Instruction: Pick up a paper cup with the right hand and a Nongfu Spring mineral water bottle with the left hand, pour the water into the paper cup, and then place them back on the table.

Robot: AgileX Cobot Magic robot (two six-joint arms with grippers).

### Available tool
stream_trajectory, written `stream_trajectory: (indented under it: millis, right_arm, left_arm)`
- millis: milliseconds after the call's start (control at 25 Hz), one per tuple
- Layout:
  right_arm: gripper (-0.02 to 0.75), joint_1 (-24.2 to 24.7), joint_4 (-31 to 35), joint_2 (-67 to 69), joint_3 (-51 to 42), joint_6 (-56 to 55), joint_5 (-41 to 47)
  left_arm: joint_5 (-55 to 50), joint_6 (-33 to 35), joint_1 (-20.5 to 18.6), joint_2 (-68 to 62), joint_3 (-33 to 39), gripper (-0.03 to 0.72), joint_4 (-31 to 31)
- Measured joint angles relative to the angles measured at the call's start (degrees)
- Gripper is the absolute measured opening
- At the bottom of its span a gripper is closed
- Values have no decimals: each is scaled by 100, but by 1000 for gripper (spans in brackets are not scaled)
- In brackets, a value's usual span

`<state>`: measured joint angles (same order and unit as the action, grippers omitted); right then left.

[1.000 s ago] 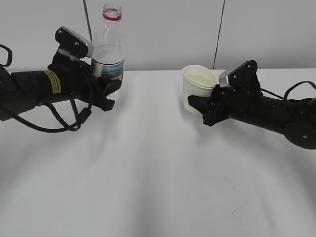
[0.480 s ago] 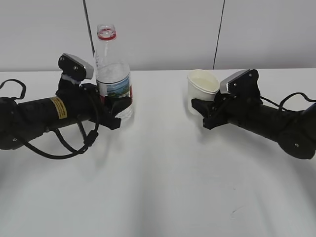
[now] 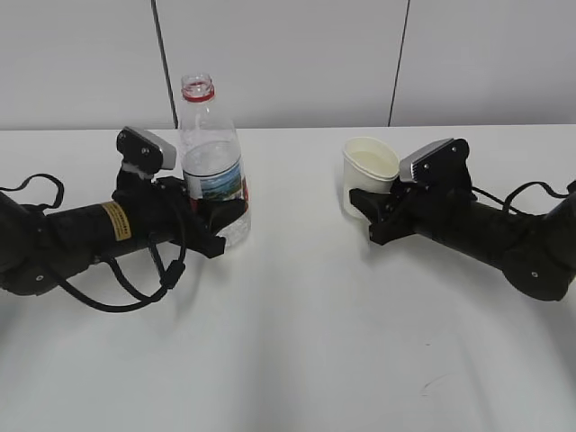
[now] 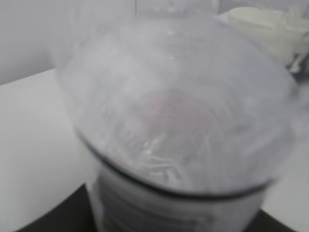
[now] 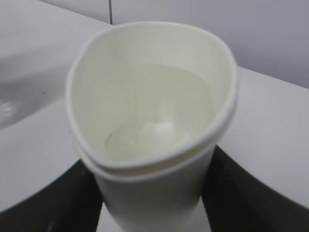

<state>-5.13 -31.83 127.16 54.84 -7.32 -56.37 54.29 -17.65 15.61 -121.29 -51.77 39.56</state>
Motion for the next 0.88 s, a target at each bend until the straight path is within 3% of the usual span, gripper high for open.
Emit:
stream_trajectory:
  millis: [880]
  right_arm:
    - [446,0,342,363,33,124,-507]
  left_arm:
    - [246,0,0,-305,-5,307,64]
